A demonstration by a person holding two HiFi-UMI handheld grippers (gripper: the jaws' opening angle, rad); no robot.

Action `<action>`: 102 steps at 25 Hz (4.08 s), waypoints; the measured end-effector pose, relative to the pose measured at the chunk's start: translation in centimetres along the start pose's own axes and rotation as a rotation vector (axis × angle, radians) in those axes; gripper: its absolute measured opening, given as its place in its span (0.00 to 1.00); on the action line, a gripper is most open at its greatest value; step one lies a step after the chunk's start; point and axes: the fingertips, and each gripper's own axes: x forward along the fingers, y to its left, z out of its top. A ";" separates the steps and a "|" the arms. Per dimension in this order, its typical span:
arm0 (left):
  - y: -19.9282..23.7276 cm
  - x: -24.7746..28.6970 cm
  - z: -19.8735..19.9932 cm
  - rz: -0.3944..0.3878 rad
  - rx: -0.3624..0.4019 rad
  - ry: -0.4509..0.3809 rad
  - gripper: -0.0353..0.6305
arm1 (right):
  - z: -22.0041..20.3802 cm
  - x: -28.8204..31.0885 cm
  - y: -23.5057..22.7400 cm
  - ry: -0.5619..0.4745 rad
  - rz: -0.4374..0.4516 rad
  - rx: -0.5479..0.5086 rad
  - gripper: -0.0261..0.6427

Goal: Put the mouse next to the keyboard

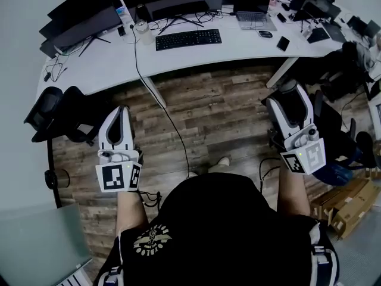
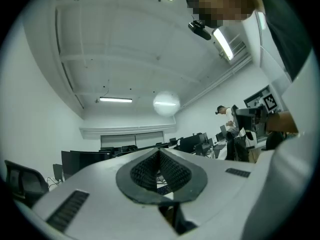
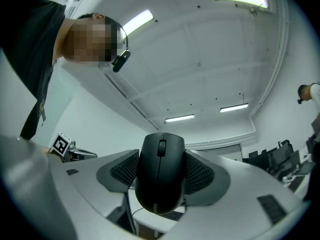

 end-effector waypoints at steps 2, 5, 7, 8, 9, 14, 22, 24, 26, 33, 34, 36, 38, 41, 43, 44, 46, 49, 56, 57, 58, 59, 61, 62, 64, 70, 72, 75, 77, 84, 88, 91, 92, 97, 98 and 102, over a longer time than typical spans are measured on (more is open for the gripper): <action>0.1 -0.4 -0.3 -0.020 -0.014 -0.006 0.06 | 0.3 -0.4 0.9 0.005 -0.018 -0.016 0.47; 0.1 -1.4 -0.9 -0.035 -0.028 -0.005 0.06 | 0.1 -1.1 1.9 0.013 -0.038 -0.021 0.47; 0.3 -1.9 -1.5 -0.038 -0.040 0.004 0.06 | -0.3 -1.4 2.2 0.018 -0.050 -0.006 0.47; 0.5 -2.1 -1.9 -0.038 -0.045 0.010 0.06 | -0.5 -1.4 2.5 0.022 -0.053 0.001 0.47; 0.8 -2.2 -2.3 -0.036 -0.049 0.016 0.06 | -0.6 -1.2 2.6 0.026 -0.052 0.002 0.47; 2.4 -1.9 -4.1 -0.004 -0.072 0.050 0.06 | -1.7 0.4 2.6 0.038 -0.040 0.005 0.47; 3.3 1.7 -5.0 0.033 -0.057 0.073 0.06 | -3.8 4.2 -0.4 0.030 -0.012 0.029 0.47; 3.6 2.9 -4.7 0.036 -0.029 0.072 0.06 | -4.5 5.2 -1.5 0.030 -0.014 0.036 0.47; 4.1 4.1 -4.5 0.047 -0.002 0.075 0.06 | -5.2 6.2 -2.8 0.027 -0.016 0.048 0.47; 4.5 8.4 -5.8 0.065 -0.015 0.096 0.06 | -7.0 9.4 -6.8 0.028 -0.013 0.064 0.47; 4.5 9.0 -6.1 0.064 -0.018 0.099 0.06 | -7.3 9.8 -7.2 0.028 -0.012 0.066 0.47; 4.4 10.2 -6.6 0.065 -0.021 0.106 0.06 | -7.8 10.6 -8.0 0.032 -0.007 0.068 0.47; 4.5 11.4 -7.0 0.066 -0.020 0.112 0.06 | -8.2 11.3 -8.8 0.032 -0.001 0.068 0.47; 4.3 13.2 -7.2 0.066 -0.020 0.113 0.06 | -8.5 12.1 -10.2 0.029 -0.001 0.068 0.47; 4.2 14.4 -7.2 0.067 -0.021 0.109 0.06 | -8.6 12.6 -11.2 0.028 -0.005 0.066 0.47; 4.1 15.1 -7.1 0.066 -0.021 0.105 0.06 | -8.6 12.9 -11.7 0.027 -0.007 0.066 0.47; 4.0 16.4 -6.7 0.062 -0.020 0.096 0.06 | -8.6 13.3 -12.8 0.026 -0.011 0.064 0.47; 3.7 17.8 -6.3 0.065 -0.019 0.086 0.06 | -8.6 13.9 -14.2 0.025 -0.011 0.065 0.47; 3.7 19.8 -5.9 0.113 -0.011 0.073 0.06 | -9.1 15.6 -16.5 0.006 0.026 0.078 0.47; 3.8 20.0 -5.9 0.122 -0.007 0.070 0.06 | -9.1 15.8 -16.9 0.003 0.032 0.076 0.47; 3.9 20.2 -6.0 0.131 -0.006 0.069 0.06 | -9.2 15.9 -17.2 0.001 0.036 0.077 0.47; 3.9 20.3 -6.0 0.139 -0.009 0.070 0.06 | -9.3 16.1 -17.6 0.002 0.037 0.082 0.47; 3.9 20.4 -6.2 0.145 -0.014 0.076 0.06 | -9.6 16.3 -18.1 0.006 0.038 0.096 0.47; 3.9 20.4 -6.3 0.146 -0.011 0.079 0.06 | -9.9 16.4 -18.2 0.010 0.039 0.100 0.47; 4.0 20.6 -6.5 0.148 -0.006 0.088 0.06 | -10.4 16.7 -18.5 0.018 0.040 0.107 0.47; 4.5 21.7 -8.3 0.134 -0.014 0.118 0.06 | -11.8 18.1 -18.5 0.034 0.040 0.113 0.47; 5.0 22.3 -8.6 0.126 -0.017 0.116 0.06 | -12.0 18.7 -18.4 0.037 0.033 0.106 0.47; 5.6 23.9 -8.7 0.103 -0.017 0.107 0.06 | -12.2 19.4 -18.9 0.037 0.011 0.105 0.47; 6.0 25.2 -8.7 0.086 -0.017 0.099 0.06 | -12.4 19.9 -19.2 0.044 0.000 0.099 0.47; 7.5 28.9 -9.5 0.044 -0.025 0.091 0.06 | -13.2 22.6 -19.6 0.058 -0.019 0.088 0.47; 8.3 30.6 -10.0 0.029 -0.026 0.088 0.06 | -13.7 24.1 -20.2 0.057 -0.028 0.083 0.47; 9.2 31.4 -10.4 0.029 -0.025 0.092 0.06 | -14.2 25.3 -20.2 0.057 -0.028 0.087 0.47; 9.6 31.6 -10.6 0.032 -0.025 0.096 0.06 | -14.5 25.8 -20.2 0.058 -0.027 0.089 0.47; 11.5 33.1 -11.8 0.047 -0.030 0.105 0.06 | -16.0 27.9 -20.4 0.069 -0.025 0.099 0.47; 11.8 33.4 -11.9 0.048 -0.033 0.103 0.06 | -16.2 28.3 -20.4 0.071 -0.026 0.099 0.47; 12.7 35.0 -12.2 0.034 -0.039 0.097 0.06 | -16.4 29.7 -20.7 0.072 -0.038 0.095 0.47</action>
